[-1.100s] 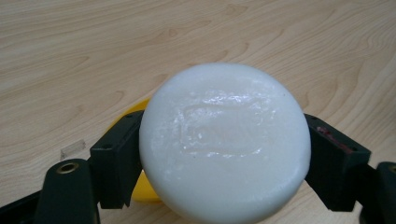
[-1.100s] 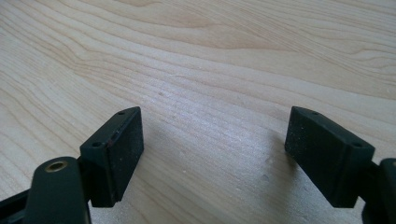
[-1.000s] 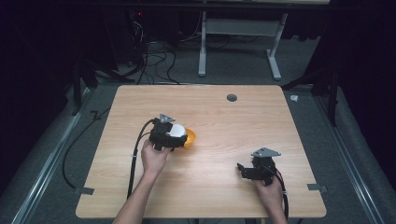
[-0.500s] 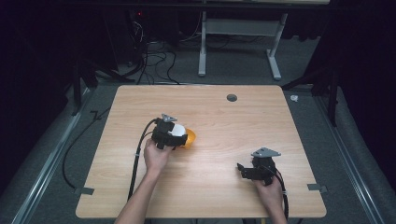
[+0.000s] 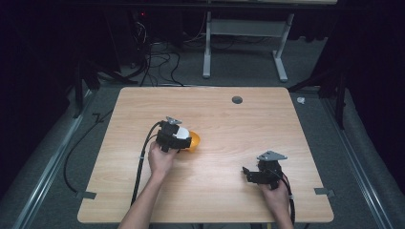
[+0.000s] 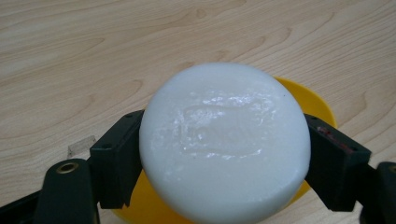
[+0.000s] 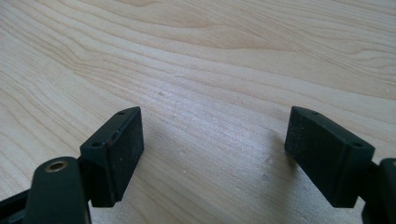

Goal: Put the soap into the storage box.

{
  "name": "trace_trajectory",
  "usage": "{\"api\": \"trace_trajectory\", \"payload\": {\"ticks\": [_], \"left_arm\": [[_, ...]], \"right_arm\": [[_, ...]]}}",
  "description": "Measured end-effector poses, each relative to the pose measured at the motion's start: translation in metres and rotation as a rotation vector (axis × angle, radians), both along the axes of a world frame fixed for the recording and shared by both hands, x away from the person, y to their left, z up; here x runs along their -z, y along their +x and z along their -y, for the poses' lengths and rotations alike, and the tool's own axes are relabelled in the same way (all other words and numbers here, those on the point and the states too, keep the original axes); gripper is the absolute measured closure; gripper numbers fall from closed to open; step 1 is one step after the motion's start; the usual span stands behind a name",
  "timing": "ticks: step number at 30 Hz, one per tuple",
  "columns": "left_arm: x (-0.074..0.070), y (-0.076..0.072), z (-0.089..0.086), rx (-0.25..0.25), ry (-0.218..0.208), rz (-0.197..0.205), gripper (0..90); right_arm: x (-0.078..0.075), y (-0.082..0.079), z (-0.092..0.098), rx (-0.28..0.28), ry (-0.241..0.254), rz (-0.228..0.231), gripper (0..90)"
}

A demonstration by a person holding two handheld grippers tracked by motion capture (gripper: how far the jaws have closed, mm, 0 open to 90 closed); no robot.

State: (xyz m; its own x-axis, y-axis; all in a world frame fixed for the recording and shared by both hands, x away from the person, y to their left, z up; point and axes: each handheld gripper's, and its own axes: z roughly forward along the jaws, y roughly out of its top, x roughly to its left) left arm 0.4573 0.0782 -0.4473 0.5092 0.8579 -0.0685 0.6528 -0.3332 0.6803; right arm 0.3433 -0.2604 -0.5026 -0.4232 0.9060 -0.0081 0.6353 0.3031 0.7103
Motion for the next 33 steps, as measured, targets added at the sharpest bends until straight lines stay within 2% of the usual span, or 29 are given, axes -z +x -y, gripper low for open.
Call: {"api": "trace_trajectory", "payload": {"ticks": [4,10,16,18,19,20,21,26,31,33], "left_arm": [[0.003,0.002,0.000,-0.007,0.012,-0.012,22.9],[0.002,0.001,0.001,-0.009,0.023,0.005,22.8],[0.004,0.001,0.002,-0.005,0.029,0.001,22.7],[-0.005,-0.002,0.000,-0.008,-0.021,0.056,26.1],[-0.005,-0.002,0.000,-0.008,-0.021,0.056,27.5],[-0.010,-0.004,-0.002,-0.017,-0.056,0.077,27.9],[-0.011,-0.004,-0.003,-0.018,-0.063,0.075,27.9],[-0.010,-0.006,-0.003,-0.003,-0.021,0.063,26.4],[-0.019,-0.011,-0.007,-0.001,-0.057,0.094,26.4],[-0.020,-0.012,-0.008,0.001,-0.055,0.096,26.4]], "right_arm": [[0.000,0.000,0.000,0.000,0.001,-0.001,20.5],[0.000,0.000,0.000,0.000,0.002,-0.001,20.5],[0.000,0.000,0.000,0.000,0.002,-0.001,20.4],[0.000,0.000,0.000,0.001,0.003,-0.001,20.4],[0.000,0.000,0.000,0.001,0.003,-0.001,20.4],[0.000,0.000,0.000,0.000,0.002,-0.001,20.4],[0.000,0.000,0.000,0.000,0.002,-0.001,20.4],[0.000,0.000,0.000,-0.001,0.002,-0.001,20.4],[0.000,0.000,0.000,-0.001,0.000,0.000,20.4],[0.000,0.000,0.000,-0.001,0.002,-0.001,20.4]]}}
